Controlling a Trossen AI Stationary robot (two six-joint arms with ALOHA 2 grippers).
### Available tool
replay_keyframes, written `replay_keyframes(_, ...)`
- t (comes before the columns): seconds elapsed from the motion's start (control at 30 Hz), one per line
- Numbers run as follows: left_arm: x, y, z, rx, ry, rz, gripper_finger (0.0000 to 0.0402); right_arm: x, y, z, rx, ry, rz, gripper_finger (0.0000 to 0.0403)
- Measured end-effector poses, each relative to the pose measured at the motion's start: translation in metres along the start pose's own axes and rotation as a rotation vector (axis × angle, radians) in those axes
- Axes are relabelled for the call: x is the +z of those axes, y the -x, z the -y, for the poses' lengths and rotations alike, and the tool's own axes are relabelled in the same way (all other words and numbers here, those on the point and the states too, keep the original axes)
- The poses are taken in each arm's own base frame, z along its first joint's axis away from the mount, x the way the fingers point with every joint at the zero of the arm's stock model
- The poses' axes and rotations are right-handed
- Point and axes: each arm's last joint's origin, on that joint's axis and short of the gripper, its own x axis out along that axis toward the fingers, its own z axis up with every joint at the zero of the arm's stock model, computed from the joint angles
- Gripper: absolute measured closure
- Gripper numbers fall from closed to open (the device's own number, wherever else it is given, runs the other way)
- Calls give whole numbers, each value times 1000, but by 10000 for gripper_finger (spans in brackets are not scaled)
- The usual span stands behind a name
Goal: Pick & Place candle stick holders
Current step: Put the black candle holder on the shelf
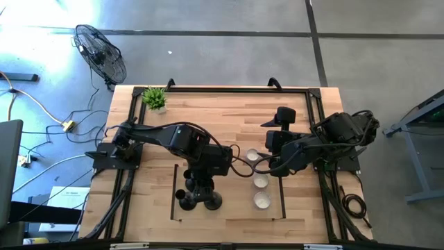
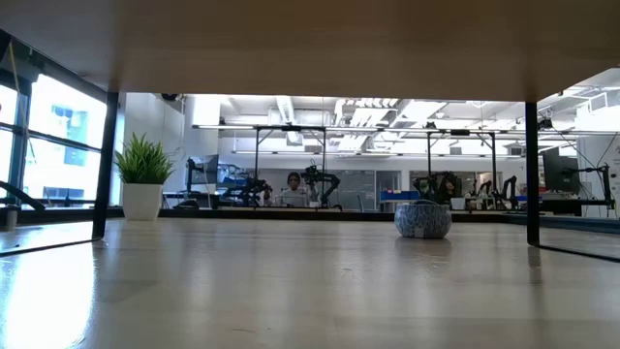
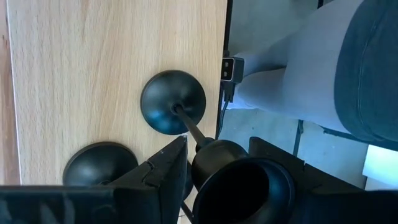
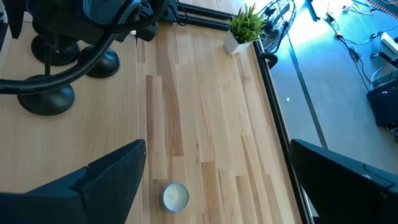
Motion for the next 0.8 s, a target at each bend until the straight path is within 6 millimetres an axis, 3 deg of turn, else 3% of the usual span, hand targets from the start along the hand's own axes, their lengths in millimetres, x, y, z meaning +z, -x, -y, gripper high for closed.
replay_keyframes(0.8,-1,0,1,-23,39,-13,231,0,0,0,0,19,0,13)
